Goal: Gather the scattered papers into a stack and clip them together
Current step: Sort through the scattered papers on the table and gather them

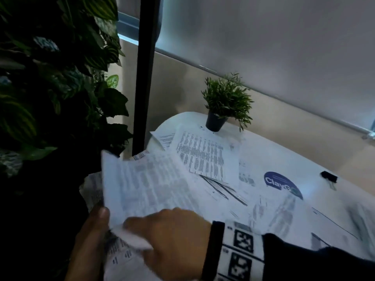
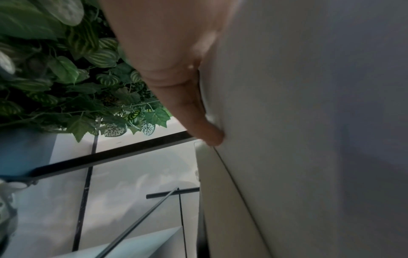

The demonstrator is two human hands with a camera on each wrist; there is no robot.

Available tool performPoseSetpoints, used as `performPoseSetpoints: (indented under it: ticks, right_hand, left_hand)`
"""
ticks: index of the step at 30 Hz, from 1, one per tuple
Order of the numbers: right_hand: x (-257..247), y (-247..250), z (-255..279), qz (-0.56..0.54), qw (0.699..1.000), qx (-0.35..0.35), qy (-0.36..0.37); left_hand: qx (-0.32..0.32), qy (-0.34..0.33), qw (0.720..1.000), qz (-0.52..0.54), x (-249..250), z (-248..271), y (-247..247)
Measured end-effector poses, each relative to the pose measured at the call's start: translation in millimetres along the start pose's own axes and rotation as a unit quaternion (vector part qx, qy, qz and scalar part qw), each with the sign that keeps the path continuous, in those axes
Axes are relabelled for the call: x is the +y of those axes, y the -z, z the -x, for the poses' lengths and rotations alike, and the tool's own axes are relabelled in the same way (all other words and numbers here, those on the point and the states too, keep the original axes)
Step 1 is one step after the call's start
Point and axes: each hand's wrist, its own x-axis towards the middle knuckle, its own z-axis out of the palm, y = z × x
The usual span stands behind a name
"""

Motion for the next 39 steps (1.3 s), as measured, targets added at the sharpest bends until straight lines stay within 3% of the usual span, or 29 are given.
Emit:
performPoseSetpoints:
  ticks: [3, 4, 6, 7, 8, 9, 11, 13, 22, 27, 29, 31, 34, 38, 39]
  right_hand:
    - [20.7, 21.9, -7.7, -0.154, 0.978, -0.141, 0.006]
    - [38.2, 31.0, -12.4, -0.230, 0.966, -0.115, -0.034]
    - [91.9, 44.0, -24.9, -0.300, 0.934, 0.045, -0.187]
    - [120.4, 45.2, -28.7, -0.243, 0.920, 0.113, -0.287]
    - [143.1, 44.9, -29.0, -0.159, 0.898, 0.133, -0.389]
    - [163.8, 41.5, -27.0, -0.098, 0.868, 0.112, -0.473]
    - [191.5, 32.7, -21.7, -0.068, 0.825, 0.061, -0.558]
    - [204.2, 26.4, -18.5, -0.081, 0.807, 0.055, -0.582]
    - [209.0, 20.5, -22.9, -0.114, 0.806, 0.180, -0.553]
    - [210.9, 25.1, -17.3, -0.151, 0.782, 0.257, -0.547]
    - [213.8, 38.4, -0.7, -0.188, 0.775, 0.254, -0.547]
    - [215.6, 55.5, 24.2, -0.175, 0.786, 0.216, -0.552]
    - [232.8, 70.4, 65.0, -0.227, 0.757, 0.307, -0.530]
    - [228.7, 65.8, 109.5, -0.423, 0.669, 0.434, -0.431]
    - [222.2, 63.4, 114.3, -0.456, 0.663, 0.439, -0.400]
  left_hand:
    - [-0.016, -0.040, 0.997, -0.059, -3.2, -2.5, -0.5]
    - [-0.019, -0.054, 0.997, -0.059, -5.2, -2.7, -3.1]
    - [0.005, -0.064, 0.996, -0.057, -10.0, -4.4, -6.2]
    - [0.002, -0.070, 0.996, -0.058, -9.2, -2.4, -8.5]
    - [0.004, -0.083, 0.994, -0.068, -8.3, -0.4, -10.0]
    - [0.012, -0.103, 0.990, -0.093, -6.8, 1.2, -11.4]
    - [0.040, -0.138, 0.980, -0.137, -3.4, -0.1, -13.0]
    - [0.057, -0.160, 0.973, -0.159, -0.5, -0.9, -14.4]
    - [0.016, -0.143, 0.982, -0.123, -9.9, -2.8, -10.0]
    - [-0.011, -0.132, 0.986, -0.106, -11.4, -3.6, -7.9]
    - [-0.016, -0.123, 0.988, -0.097, -9.5, -2.8, -8.5]
    - [-0.021, -0.109, 0.990, -0.089, -8.7, -2.3, -8.5]
    - [-0.038, -0.088, 0.991, -0.093, -8.4, -0.1, -9.8]
    - [-0.044, -0.058, 0.994, -0.086, -2.1, 3.4, -10.3]
    - [-0.047, -0.052, 0.994, -0.085, -0.9, 4.0, -10.1]
